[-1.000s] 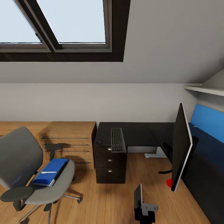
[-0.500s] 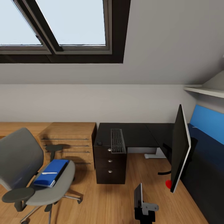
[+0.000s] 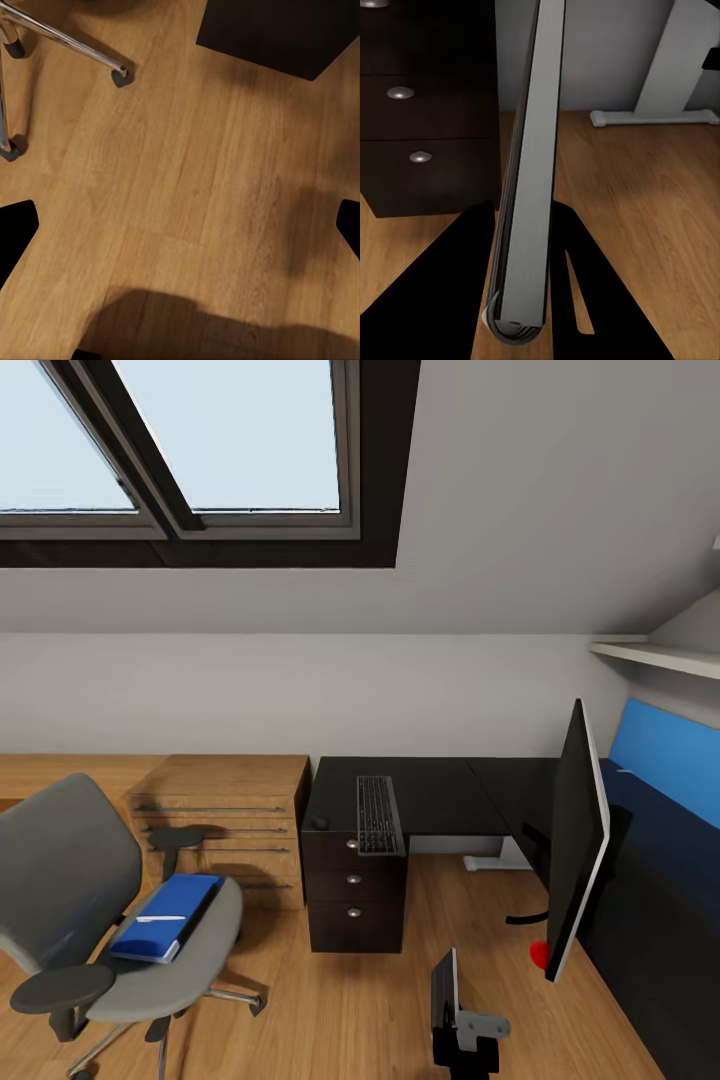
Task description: In the bedroom, organize the workspace by keeping the computer under the desk, ensuring the monitor is on the desk, placing the keyboard on the desk next to the monitor, placing the mouse on the desk next to the keyboard, moving the folder from the swivel chair onto the desk next to the mouse, stacking the notebook on top of the folder with the pen on top of the notebook, and positioning the swivel chair next to the desk.
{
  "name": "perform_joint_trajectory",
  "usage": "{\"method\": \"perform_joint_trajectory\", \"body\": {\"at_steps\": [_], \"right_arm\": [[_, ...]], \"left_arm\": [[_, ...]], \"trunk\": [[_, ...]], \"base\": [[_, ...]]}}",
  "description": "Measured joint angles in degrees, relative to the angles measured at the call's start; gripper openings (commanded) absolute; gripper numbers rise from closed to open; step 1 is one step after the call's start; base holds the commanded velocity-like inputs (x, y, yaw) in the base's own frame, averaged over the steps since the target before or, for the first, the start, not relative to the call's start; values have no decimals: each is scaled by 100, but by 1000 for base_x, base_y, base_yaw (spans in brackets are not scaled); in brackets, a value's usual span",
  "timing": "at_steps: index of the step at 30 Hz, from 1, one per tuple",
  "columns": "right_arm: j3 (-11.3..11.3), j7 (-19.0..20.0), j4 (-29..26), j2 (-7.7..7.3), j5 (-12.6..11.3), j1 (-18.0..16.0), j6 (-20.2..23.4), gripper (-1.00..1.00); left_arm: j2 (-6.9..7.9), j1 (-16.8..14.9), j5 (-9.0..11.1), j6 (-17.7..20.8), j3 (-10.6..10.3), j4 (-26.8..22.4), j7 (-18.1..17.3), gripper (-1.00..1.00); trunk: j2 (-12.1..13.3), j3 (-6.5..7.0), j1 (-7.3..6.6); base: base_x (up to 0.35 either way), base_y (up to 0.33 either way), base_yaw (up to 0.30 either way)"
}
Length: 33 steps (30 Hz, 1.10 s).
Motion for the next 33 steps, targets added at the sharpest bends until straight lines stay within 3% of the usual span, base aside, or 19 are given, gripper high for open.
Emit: {"method": "perform_joint_trajectory", "body": {"at_steps": [16, 33], "right_arm": [[0, 2, 18, -6, 0, 0, -2, -100], [16, 0, 17, 11, -14, 0, -36, -100]], "left_arm": [[-4, 0, -2, -5, -1, 1, -21, 100], [-21, 0, 0, 1, -8, 1, -20, 100]], "trunk": [[0, 0, 0], [0, 0, 0]], "base": [[3, 0, 0], [90, 71, 0]]}}
